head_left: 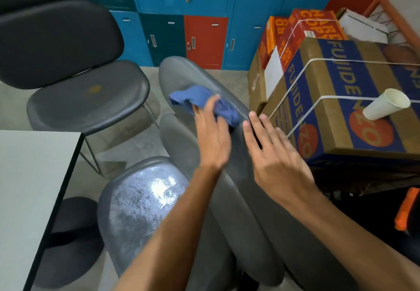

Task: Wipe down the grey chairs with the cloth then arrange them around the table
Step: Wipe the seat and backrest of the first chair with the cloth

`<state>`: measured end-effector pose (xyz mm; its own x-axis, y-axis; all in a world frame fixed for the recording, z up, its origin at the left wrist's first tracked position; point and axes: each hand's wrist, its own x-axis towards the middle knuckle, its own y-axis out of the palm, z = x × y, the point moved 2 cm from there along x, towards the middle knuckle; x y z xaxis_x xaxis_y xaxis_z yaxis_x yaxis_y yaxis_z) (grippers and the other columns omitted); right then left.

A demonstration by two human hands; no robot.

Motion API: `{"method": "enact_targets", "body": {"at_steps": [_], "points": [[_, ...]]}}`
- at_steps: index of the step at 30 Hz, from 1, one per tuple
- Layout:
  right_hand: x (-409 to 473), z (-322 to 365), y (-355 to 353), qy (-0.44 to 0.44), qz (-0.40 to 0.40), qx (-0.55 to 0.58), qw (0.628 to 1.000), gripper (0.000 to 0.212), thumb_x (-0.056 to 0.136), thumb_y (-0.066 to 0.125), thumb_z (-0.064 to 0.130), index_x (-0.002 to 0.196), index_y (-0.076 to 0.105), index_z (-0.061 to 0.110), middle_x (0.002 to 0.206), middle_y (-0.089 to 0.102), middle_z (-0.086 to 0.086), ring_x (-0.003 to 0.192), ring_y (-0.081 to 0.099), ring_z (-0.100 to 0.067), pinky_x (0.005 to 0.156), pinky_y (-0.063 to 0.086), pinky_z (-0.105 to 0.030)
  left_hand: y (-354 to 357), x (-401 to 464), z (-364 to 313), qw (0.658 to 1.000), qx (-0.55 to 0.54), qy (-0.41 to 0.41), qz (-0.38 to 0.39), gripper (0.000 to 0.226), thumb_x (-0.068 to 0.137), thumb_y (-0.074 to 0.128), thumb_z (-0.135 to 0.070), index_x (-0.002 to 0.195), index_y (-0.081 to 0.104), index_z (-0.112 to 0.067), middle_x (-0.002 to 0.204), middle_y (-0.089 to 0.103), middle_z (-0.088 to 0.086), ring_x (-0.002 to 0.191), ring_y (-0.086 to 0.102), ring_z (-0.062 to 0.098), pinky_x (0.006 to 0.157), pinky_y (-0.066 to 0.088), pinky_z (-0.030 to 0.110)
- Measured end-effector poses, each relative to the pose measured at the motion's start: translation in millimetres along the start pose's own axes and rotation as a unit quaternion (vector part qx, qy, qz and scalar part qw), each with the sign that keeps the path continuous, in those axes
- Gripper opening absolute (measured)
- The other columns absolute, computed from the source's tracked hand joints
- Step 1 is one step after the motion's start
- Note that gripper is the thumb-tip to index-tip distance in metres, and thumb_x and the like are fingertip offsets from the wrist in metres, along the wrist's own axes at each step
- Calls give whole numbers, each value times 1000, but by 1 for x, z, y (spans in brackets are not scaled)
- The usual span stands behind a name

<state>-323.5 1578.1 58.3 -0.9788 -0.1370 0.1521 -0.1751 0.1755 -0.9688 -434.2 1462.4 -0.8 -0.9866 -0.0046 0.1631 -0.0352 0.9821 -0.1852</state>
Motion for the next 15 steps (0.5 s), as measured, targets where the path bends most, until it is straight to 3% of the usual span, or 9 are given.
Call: {"method": "enact_targets", "body": {"at_steps": [3, 5, 9, 12, 15], "points": [[-1, 0, 1, -13, -6, 1, 1000, 62, 100, 26, 3, 160, 12, 1, 168, 6, -20, 156, 9, -33, 121, 30, -51, 2, -59, 27, 997, 13, 47, 61, 49, 97, 40, -26, 141, 40, -46, 145, 44, -18, 137, 46, 10, 113, 41, 43], [0, 0, 1, -19, -9, 13, 1000, 65, 96, 24, 1, 160, 14, 1, 167, 8, -21, 156, 11, -33, 121, 30, -51, -6, -46, 42, 998, 18, 5, 52, 50, 101, 40, -24, 143, 35, -51, 147, 38, -28, 140, 41, 6, 116, 39, 41], [3, -3, -1, -18, 3, 37, 999, 69, 95, 42, -3, 159, 15, 0, 167, 9, -21, 156, 11, -33, 121, 30, -51, -23, 51, 32, 994, -16, -100, -43, 57, 103, 33, -14, 155, 30, -35, 160, 32, -5, 148, 31, 16, 121, 30, 44], [2, -3, -1, -12, -2, 41, 999, 70, 96, 46, -2, 159, 17, 0, 167, 11, -21, 155, 14, -33, 121, 31, -50, -16, 77, 0, 997, 7, -46, -65, 56, 97, 36, -23, 152, 36, -33, 162, 31, 5, 153, 22, 29, 121, 27, 53], [2, -2, -2, -15, -8, 39, 999, 64, 96, 37, 4, 158, 21, -1, 167, 13, -22, 155, 17, -33, 120, 34, -49, 6, 18, -4, 996, 63, 55, 11, 50, 100, 39, -30, 150, 39, -34, 161, 36, 6, 157, 9, 29, 125, 19, 54]]}}
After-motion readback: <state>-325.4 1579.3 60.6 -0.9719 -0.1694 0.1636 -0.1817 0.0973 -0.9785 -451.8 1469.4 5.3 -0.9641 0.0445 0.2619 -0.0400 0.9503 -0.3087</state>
